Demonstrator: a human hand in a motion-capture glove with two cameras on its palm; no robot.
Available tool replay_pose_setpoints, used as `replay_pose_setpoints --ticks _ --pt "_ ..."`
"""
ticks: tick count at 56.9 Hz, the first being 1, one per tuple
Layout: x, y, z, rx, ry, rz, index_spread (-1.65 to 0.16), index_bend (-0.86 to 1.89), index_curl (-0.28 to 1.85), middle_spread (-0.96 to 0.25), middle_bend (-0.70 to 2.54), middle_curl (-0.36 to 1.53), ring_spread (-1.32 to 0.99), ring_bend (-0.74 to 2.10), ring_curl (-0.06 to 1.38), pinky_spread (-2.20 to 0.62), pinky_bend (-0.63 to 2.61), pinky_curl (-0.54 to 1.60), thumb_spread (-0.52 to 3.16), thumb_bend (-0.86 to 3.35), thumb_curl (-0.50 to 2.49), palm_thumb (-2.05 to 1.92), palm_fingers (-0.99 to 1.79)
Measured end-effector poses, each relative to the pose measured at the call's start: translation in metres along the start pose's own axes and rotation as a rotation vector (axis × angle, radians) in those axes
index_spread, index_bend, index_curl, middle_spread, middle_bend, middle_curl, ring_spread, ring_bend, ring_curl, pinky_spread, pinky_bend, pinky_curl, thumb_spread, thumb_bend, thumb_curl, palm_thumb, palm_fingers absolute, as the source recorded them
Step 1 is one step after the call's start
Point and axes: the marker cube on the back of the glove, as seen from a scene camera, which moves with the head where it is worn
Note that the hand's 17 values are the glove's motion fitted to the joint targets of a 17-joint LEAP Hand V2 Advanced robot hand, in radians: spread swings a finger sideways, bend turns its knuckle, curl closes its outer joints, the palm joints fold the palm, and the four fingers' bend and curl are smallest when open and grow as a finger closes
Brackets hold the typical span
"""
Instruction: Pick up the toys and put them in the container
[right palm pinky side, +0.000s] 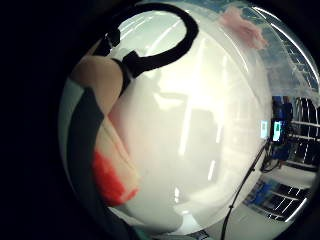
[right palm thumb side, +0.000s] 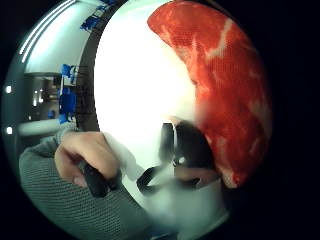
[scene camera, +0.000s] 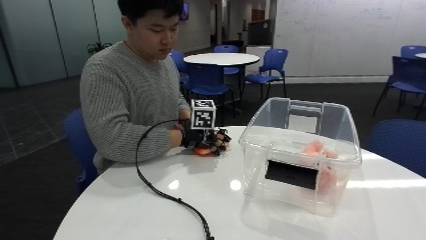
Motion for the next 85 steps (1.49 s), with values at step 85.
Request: replay_pose_setpoints --ticks 85 --pt "0.148 -0.242 -0.213 0.152 -0.030 0.368 -0.43 0.17 0.52 -0.30 0.52 0.76 -0.62 1.17 0.76 -0.42 1.23 0.51 0.73 0.10 1.19 0.58 0.36"
